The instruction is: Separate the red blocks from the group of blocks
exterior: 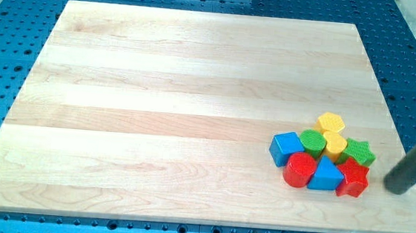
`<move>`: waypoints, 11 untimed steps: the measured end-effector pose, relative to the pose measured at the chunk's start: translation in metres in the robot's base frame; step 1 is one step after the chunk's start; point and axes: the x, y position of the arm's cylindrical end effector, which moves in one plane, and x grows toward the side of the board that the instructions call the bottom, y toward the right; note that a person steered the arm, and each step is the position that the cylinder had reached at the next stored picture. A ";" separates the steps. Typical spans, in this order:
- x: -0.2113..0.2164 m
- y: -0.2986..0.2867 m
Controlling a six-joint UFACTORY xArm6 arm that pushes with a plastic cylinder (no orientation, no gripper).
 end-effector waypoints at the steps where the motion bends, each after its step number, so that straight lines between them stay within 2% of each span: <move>1: 0.006 -0.008; 3: 0.005 -0.061; 5: -0.006 -0.075; 9: -0.006 -0.228; 11: -0.003 -0.247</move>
